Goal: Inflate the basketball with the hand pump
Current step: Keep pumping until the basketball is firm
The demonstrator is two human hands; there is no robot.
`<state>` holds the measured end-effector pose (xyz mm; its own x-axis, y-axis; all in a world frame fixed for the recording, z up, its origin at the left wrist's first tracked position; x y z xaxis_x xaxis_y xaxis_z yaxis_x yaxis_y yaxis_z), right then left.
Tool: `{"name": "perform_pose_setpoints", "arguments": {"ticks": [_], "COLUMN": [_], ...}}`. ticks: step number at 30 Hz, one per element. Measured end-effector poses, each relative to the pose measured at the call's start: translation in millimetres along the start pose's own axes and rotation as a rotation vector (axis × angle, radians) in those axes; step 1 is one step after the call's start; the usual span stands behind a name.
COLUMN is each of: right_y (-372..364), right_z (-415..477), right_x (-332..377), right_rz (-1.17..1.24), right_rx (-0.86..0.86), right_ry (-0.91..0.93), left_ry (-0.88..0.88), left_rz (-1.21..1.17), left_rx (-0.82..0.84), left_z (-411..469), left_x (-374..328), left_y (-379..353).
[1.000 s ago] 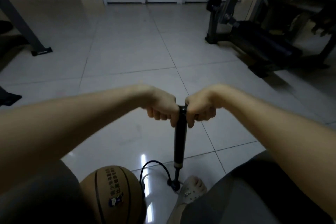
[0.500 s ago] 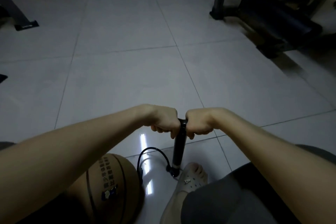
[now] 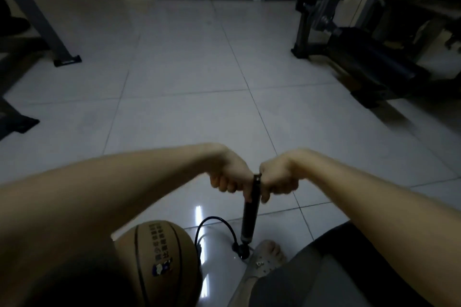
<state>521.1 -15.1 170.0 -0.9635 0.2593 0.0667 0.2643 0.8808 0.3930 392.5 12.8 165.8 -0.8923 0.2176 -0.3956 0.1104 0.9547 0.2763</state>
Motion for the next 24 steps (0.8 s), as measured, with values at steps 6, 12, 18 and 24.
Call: {"name": "perform_pose_setpoints", "arguments": {"ticks": [6,12,18,24], "right_y": [65,32,-6,-42], "right_z": [-76,-19,53,87], "right_x": [0,-4,-18,-19], "right_rz": [0.084,0.072,0.151,0.063], "right_rx": [-0.017,-0.058,-0.100,-0.064], "right_ry": [0.046,0.042,0.083,0.072], "left_ry": [-0.099,-0.085,-0.133,-0.098], "left_rz": [-0.037,0.014,-0.038,-0.042], "left_rx": [-0.064,-0.056,-0.083,-0.144], "left_z": [-72,-13,55,90], "left_x": [-33,-12,12,29], "left_y": [58,34,6,-32]}}
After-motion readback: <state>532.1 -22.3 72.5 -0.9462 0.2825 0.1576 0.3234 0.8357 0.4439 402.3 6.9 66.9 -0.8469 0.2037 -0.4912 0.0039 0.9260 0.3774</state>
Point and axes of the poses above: each hand's wrist, its own z-axis towards the middle knuckle, its own y-axis out of the back of the hand, x = y × z, the point moved 2 cm from there along z, towards the middle knuckle, and after that the axes turned 8 degrees about -y, right-handed, at the moved point
